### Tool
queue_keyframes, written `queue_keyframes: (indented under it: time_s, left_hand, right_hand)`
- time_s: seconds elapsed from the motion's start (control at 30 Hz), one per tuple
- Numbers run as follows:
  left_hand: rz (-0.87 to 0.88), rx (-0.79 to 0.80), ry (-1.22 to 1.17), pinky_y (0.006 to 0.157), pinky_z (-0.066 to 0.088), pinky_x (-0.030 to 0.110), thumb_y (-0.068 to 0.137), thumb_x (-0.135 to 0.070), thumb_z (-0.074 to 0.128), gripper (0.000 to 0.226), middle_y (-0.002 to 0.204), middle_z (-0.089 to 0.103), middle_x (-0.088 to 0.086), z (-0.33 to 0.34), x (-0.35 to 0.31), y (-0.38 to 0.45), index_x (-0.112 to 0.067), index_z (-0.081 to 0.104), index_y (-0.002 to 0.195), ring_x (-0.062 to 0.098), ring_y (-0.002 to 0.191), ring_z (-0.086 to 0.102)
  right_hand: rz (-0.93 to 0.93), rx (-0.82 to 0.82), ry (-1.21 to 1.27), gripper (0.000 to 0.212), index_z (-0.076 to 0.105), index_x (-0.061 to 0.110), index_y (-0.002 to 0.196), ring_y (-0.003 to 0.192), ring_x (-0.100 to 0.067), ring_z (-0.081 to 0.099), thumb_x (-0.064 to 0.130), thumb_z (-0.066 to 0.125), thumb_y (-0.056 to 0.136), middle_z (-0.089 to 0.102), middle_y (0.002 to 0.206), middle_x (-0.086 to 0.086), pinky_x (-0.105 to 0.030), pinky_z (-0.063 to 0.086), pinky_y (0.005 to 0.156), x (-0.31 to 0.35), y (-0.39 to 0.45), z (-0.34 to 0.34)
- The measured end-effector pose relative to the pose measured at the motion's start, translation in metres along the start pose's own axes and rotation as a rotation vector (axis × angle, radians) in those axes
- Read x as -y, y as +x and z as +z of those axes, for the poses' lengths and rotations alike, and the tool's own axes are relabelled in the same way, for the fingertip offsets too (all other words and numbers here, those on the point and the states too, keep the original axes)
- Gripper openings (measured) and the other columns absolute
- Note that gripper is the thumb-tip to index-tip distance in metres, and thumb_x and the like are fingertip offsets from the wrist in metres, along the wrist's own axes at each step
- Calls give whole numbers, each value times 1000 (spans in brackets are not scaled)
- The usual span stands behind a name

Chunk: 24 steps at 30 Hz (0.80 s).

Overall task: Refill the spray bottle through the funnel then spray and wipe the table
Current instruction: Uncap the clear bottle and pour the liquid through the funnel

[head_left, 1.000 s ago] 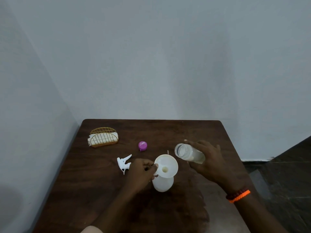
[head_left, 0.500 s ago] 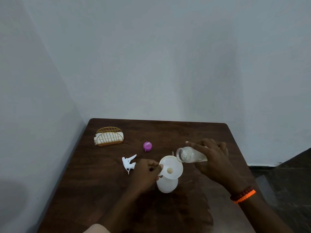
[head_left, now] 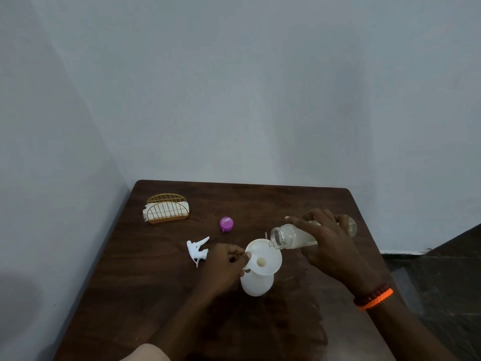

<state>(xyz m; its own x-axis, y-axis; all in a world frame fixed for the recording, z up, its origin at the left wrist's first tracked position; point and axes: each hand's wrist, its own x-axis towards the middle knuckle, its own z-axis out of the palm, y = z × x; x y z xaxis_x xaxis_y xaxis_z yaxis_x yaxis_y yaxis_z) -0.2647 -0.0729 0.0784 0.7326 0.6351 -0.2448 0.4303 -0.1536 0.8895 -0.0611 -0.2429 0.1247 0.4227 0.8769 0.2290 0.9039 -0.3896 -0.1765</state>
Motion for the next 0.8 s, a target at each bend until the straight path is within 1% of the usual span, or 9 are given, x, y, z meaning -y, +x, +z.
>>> queue_keyframes:
  time_s: [0.13,0.27,0.4,0.5,0.63,0.8]
  left_hand:
    - [-13,8,-26,62,55,19,93,-26,70,12,76,79,-4,0,0,0,-17,78,92,7,65,74]
    - [-10,5,-9,61,54,18,93,-28,70,14,75,78,-5,-1,1,0,-17,78,90,5,63,73]
    - [-8,14,-22,62,56,20,93,-28,70,14,74,79,-5,-1,1,0,-18,78,90,5,63,73]
    - [-6,12,1,60,57,20,93,-30,69,14,74,78,-7,-1,2,-1,-19,78,89,3,60,71]
    - [-7,10,-13,59,56,19,94,-28,69,14,73,78,-5,-1,2,-2,-18,78,90,3,59,71]
    - [-4,14,-5,62,56,19,93,-29,70,15,76,79,-5,-1,2,0,-16,78,94,4,63,73]
  right_hand:
    - [-6,-6,2,77,59,41,138,110,-16,52,24,83,67,56,112,9,-39,30,92,1,0,-1]
    - [-14,-9,-2,76,59,41,137,108,-16,54,25,82,67,56,111,10,-42,32,91,1,1,-3]
    - [-9,-22,-3,79,59,42,137,108,-16,53,23,85,64,56,111,10,-42,32,91,0,1,-4]
    - [-15,-30,-6,76,60,42,136,109,-16,53,25,85,67,56,112,9,-43,35,92,2,1,-6]
    - [-3,-23,5,72,59,43,136,110,-15,52,28,83,70,56,112,10,-43,34,93,3,1,-8]
    - [-1,-24,10,74,61,40,136,111,-17,53,25,85,68,57,112,8,-45,34,94,3,1,-10]
